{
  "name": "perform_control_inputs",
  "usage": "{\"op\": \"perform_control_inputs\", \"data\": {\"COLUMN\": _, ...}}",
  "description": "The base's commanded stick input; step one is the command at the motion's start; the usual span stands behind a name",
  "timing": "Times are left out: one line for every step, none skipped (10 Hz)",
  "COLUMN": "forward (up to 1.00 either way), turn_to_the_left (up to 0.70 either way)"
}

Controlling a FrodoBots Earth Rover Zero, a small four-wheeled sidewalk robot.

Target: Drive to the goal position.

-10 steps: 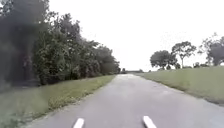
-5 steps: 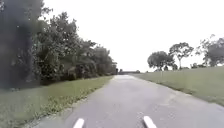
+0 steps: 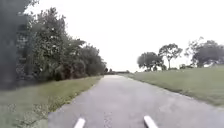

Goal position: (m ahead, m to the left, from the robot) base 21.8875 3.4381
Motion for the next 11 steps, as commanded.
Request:
{"op": "perform_control_inputs", "data": {"forward": 0.70, "turn_to_the_left": 0.00}}
{"op": "perform_control_inputs", "data": {"forward": 0.70, "turn_to_the_left": 0.00}}
{"op": "perform_control_inputs", "data": {"forward": 0.70, "turn_to_the_left": 0.00}}
{"op": "perform_control_inputs", "data": {"forward": 0.70, "turn_to_the_left": 0.00}}
{"op": "perform_control_inputs", "data": {"forward": 0.70, "turn_to_the_left": 0.00}}
{"op": "perform_control_inputs", "data": {"forward": 0.70, "turn_to_the_left": 0.00}}
{"op": "perform_control_inputs", "data": {"forward": 0.70, "turn_to_the_left": 0.00}}
{"op": "perform_control_inputs", "data": {"forward": 0.70, "turn_to_the_left": 0.00}}
{"op": "perform_control_inputs", "data": {"forward": 0.70, "turn_to_the_left": 0.00}}
{"op": "perform_control_inputs", "data": {"forward": 0.70, "turn_to_the_left": 0.00}}
{"op": "perform_control_inputs", "data": {"forward": 0.70, "turn_to_the_left": 0.00}}
